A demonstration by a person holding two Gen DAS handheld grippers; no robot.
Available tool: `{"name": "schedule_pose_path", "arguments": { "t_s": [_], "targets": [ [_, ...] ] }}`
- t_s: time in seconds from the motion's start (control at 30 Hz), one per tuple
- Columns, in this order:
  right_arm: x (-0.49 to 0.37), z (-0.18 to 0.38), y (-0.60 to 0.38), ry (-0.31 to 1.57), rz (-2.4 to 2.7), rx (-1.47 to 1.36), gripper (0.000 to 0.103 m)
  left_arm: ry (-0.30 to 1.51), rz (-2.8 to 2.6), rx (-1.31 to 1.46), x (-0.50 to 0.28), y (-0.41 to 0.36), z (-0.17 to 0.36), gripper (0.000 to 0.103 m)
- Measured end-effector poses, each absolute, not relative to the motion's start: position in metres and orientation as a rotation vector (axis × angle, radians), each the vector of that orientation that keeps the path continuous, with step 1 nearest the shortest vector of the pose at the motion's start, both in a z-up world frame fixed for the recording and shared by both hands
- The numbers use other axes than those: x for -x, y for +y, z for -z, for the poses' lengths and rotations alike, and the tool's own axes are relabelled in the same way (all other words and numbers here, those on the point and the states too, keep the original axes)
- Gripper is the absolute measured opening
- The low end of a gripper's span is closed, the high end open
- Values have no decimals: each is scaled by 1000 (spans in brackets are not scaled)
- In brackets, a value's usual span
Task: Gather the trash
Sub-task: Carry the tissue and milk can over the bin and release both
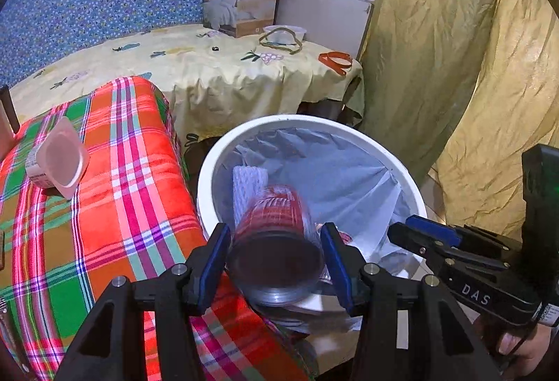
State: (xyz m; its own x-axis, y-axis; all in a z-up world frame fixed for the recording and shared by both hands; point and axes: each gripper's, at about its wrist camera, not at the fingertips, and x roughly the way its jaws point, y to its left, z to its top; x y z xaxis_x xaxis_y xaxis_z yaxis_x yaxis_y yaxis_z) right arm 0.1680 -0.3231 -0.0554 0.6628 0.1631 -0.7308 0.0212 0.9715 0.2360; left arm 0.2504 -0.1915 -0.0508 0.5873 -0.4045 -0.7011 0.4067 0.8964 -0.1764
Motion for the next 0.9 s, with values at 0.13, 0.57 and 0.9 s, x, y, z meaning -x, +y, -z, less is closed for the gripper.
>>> {"name": "schedule_pose_path", "arguments": {
  "t_s": [0.13,0.57,0.9],
  "targets": [
    [-167,53,-324,834,-74,-230,36,804,468,2,-252,-189,48,53],
    [-155,43,-319,805,-85,-238,36,783,442,51,-232,-161,36,53],
    [-142,25,-297,766,-145,-206,36,753,395,74,-196,-133,22,53]
  ]
}}
